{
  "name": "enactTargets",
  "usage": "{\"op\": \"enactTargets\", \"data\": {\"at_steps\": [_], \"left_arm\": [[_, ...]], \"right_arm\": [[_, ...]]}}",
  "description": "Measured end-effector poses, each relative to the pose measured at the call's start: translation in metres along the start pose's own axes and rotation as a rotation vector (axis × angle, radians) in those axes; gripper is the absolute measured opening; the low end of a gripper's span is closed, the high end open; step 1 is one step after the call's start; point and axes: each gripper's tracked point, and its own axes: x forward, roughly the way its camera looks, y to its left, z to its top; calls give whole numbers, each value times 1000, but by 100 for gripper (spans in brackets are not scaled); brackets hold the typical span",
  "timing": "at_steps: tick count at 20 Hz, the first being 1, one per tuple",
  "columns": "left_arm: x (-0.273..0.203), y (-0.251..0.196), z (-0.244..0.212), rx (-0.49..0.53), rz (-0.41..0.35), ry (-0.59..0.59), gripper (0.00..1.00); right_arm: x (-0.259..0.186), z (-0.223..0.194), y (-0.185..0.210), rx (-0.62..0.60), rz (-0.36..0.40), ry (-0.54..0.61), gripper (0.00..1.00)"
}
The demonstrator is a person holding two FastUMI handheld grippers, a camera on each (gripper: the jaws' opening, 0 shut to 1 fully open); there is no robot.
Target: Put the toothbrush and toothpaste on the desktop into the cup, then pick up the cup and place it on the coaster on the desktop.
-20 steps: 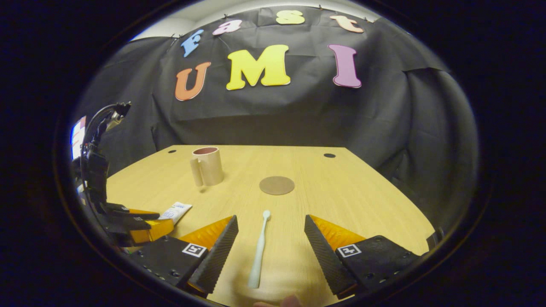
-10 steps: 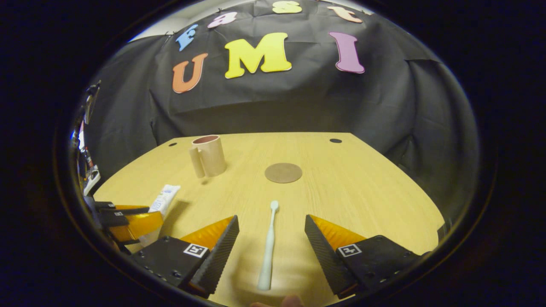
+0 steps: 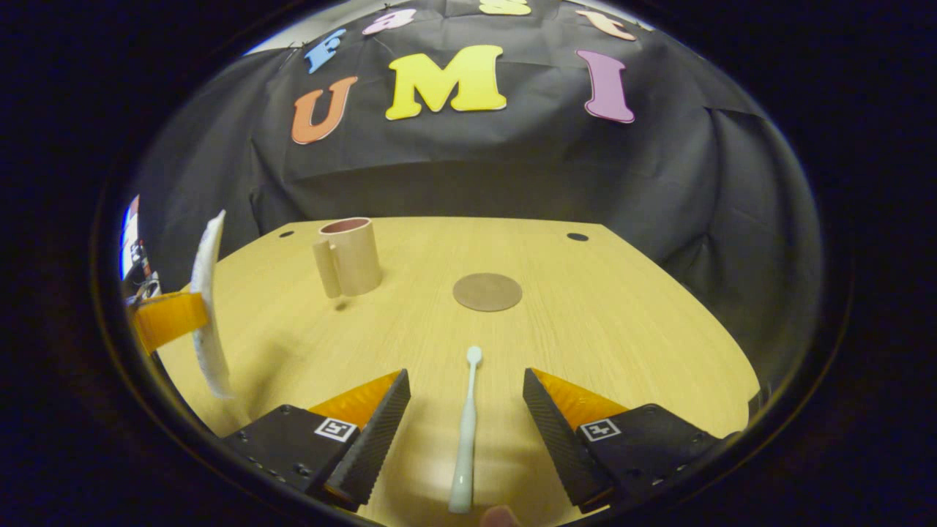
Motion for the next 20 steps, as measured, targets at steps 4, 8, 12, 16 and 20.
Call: {"op": "enactTargets", "data": {"at_steps": [4, 8, 12, 16, 20], "left_arm": [[4, 3, 21, -7, -6, -40, 42], [7, 4, 29, -5, -8, -60, 42], [13, 8, 39, 5, -7, -76, 42], [26, 14, 57, 23, 3, -116, 42], [48, 23, 82, 29, 7, -152, 42]], "right_arm": [[12, -10, -2, 42, -40, 60, 68], [21, -17, -2, 62, -53, 101, 57], [26, -15, -2, 67, -67, 110, 36], [30, -19, 0, 96, -43, 111, 7], [27, -14, -1, 161, -6, 115, 1]]}}
